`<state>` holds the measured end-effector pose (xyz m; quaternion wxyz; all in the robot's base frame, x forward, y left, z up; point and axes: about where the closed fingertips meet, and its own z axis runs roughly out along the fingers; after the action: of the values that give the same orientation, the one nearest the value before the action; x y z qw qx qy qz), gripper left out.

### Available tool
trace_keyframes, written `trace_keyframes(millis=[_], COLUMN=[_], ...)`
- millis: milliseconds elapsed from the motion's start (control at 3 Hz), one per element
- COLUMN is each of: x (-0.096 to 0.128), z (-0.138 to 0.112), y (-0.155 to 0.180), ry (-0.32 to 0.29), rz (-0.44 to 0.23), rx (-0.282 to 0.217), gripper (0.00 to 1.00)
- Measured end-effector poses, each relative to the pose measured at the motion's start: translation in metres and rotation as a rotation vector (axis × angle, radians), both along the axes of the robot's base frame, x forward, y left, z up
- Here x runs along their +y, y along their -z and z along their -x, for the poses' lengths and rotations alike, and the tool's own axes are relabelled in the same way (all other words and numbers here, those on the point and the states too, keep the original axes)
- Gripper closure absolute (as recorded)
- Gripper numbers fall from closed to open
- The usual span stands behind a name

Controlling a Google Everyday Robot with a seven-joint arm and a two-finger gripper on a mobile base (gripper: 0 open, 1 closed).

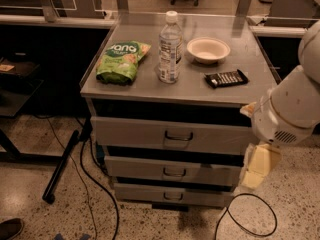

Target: Open top drawer

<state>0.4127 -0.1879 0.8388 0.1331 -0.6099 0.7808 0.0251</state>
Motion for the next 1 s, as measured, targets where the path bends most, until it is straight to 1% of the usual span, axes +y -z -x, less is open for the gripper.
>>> trace_keyframes(millis=[333, 667, 1000], x=[0.022, 0.037, 0.047], z=[-0.011, -0.029, -0.044], y=[0.037, 0.061, 0.084], ry=[0.006, 0.023, 0.032], rz=[-0.034, -0.042, -0.043], rx=[0.007, -0.016, -0.013], gripper=[0.00, 0.00, 0.00])
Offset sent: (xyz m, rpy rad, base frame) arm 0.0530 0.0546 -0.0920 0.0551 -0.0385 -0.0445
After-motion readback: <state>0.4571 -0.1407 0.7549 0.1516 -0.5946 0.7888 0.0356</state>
